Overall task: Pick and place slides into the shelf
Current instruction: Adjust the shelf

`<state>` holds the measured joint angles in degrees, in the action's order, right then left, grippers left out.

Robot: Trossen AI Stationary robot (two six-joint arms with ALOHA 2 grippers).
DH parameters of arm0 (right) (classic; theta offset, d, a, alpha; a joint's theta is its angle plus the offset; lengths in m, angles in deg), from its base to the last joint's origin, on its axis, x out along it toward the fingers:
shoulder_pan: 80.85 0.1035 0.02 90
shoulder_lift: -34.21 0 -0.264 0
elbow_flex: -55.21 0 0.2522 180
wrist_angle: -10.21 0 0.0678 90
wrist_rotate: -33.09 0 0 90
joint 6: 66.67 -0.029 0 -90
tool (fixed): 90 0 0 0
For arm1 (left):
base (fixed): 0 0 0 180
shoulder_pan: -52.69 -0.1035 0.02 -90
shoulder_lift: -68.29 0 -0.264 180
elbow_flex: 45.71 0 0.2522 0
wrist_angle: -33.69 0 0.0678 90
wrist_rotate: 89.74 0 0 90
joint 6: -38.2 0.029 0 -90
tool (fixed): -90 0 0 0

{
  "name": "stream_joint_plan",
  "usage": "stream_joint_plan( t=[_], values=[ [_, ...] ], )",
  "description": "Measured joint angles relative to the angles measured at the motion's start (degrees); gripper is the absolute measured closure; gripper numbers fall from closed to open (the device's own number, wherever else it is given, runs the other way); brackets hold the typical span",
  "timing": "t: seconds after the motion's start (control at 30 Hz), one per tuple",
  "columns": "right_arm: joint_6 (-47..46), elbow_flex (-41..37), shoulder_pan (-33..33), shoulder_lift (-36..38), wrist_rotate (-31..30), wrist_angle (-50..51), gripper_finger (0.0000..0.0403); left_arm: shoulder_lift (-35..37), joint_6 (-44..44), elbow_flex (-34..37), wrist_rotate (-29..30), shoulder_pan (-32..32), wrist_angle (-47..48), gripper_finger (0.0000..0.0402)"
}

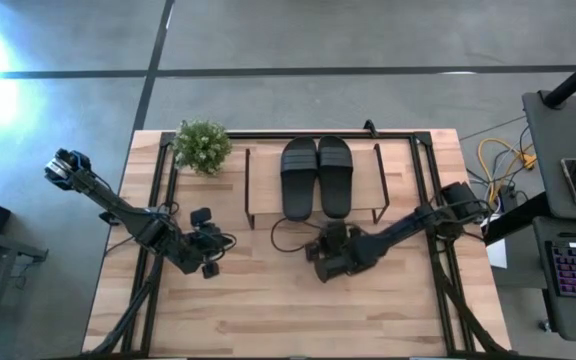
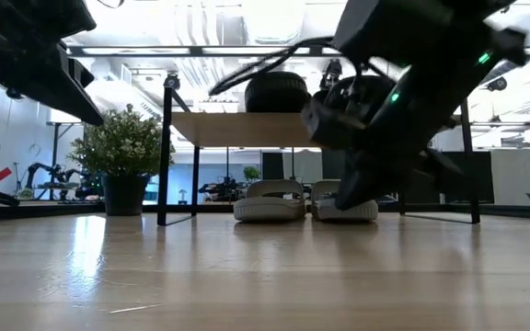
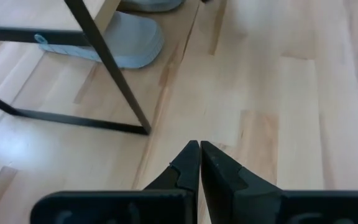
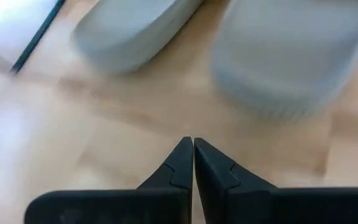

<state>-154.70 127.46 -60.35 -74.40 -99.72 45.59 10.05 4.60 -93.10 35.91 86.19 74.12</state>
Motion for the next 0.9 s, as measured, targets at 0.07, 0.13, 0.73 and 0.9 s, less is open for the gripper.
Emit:
stream_joint_plan(
  t=[0.07,0.13,0.73,0.9],
  values=[
    [0.01,0.94,1.71,-0.01,1.55,0.05,0.0394,0.05,0.01,0.21,-0.01,0.00,-1.83,0.0402],
    [-0.06,2.05,3.63,0.02,3.13,0.11,0.0394,0.07,0.11,0.42,-0.03,-0.09,-4.43,0.0402],
    [-22.54,11.96,19.64,0.02,-0.78,14.42,0.0394,-10.77,11.93,1.61,-2.76,-15.23,-20.06,0.0402],
    [-22.53,12.62,19.88,0.02,-0.83,15.26,0.0394,-11.61,16.16,0.72,-5.88,-20.83,-20.69,0.0402]
  ],
)
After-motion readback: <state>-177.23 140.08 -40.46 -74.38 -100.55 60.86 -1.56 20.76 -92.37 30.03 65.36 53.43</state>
